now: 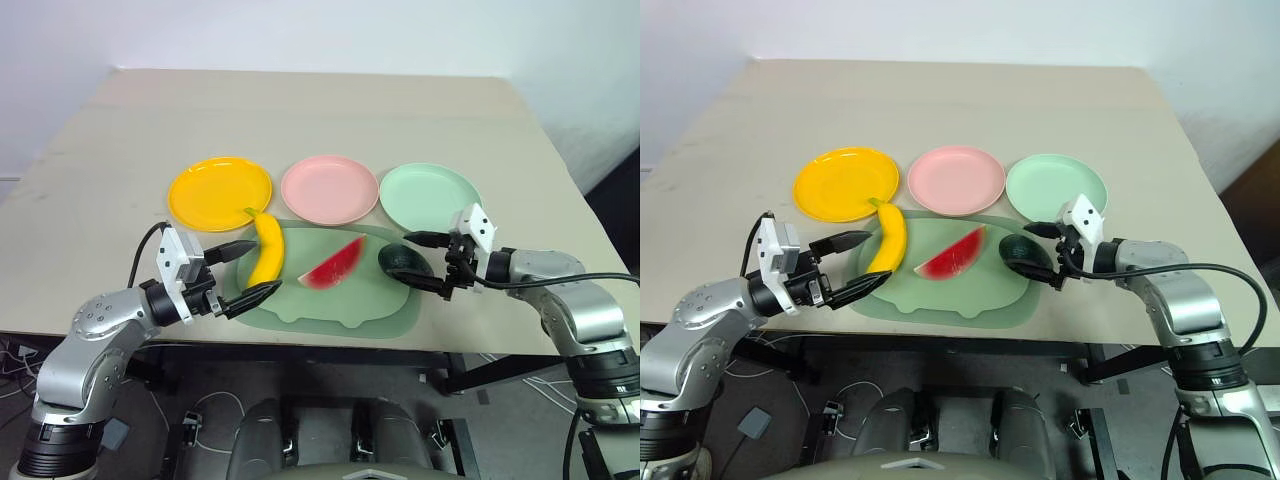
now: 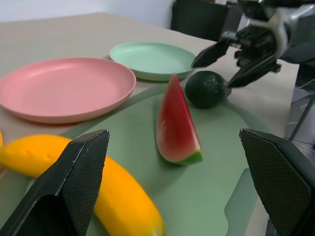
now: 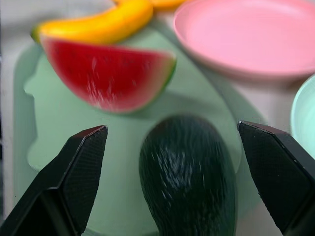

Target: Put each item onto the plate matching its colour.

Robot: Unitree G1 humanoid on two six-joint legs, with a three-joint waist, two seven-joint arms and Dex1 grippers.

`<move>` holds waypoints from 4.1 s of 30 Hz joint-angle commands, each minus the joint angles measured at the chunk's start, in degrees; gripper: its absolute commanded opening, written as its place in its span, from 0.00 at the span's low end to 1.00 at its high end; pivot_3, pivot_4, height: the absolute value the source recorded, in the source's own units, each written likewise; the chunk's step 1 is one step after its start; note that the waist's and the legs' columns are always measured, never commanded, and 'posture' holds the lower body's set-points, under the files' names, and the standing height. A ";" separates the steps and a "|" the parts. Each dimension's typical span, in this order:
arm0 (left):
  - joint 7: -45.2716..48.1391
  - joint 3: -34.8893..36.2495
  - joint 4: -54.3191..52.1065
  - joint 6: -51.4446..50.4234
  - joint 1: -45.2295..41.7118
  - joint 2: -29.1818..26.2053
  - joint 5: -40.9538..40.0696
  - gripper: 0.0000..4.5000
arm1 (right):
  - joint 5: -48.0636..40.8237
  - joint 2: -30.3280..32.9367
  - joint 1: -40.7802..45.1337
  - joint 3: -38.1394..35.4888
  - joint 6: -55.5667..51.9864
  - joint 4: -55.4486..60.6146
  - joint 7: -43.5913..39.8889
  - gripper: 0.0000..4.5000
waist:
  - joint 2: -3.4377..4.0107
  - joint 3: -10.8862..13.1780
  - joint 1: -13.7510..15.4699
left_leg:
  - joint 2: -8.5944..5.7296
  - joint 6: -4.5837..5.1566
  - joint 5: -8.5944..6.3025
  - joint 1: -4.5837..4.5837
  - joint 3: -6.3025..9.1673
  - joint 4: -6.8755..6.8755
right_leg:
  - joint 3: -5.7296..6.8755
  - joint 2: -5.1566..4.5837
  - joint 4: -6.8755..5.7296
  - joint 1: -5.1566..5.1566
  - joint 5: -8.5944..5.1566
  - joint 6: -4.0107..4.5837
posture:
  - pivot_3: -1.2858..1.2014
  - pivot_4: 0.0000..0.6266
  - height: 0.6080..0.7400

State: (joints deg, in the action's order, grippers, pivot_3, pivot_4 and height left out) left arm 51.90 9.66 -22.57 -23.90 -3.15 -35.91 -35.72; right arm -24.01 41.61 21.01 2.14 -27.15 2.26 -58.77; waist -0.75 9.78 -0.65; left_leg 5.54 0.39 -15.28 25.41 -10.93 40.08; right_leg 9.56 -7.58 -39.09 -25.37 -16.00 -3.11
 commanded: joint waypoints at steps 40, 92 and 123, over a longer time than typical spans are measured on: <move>-1.89 4.07 -1.61 1.51 4.29 -0.20 -0.93 1.00 | 21.32 -12.23 42.14 0.49 12.89 -63.25 21.13 0.90 | 0.37 0.23 -0.75 | -0.09 -0.12 0.09 0.01 -0.21 0.01 | -0.10 0.05 -0.16 -0.12 0.01 -0.01 | 0.52 0.24 0.66; -6.02 3.45 -4.79 1.12 5.94 -0.66 -1.13 1.00 | 30.12 -19.78 42.50 26.97 34.95 -39.33 -26.26 1.00 | 0.41 0.26 -0.33 | 0.00 -0.13 0.09 0.00 -0.15 0.04 | -0.06 0.06 -0.17 -0.10 0.01 0.00 | 0.52 0.24 0.66; -7.31 3.28 -4.63 -0.47 3.48 -0.52 -1.07 1.00 | 36.90 -20.37 43.68 26.62 46.30 -43.41 -24.31 0.49 | 0.41 0.26 -0.49 | -0.04 -0.16 0.11 -0.01 -0.16 0.05 | -0.07 0.08 -0.22 -0.11 0.01 0.00 | 0.52 0.24 0.66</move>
State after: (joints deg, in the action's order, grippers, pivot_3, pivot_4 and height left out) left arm 44.30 12.07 -25.97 -25.63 0.08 -36.45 -36.73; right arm 13.96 21.42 63.89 30.21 19.62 -42.88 -83.16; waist -0.33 10.04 -1.15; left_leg 5.50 0.23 -15.17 25.40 -11.08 40.13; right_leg 9.49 -7.50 -39.31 -25.48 -15.99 -3.11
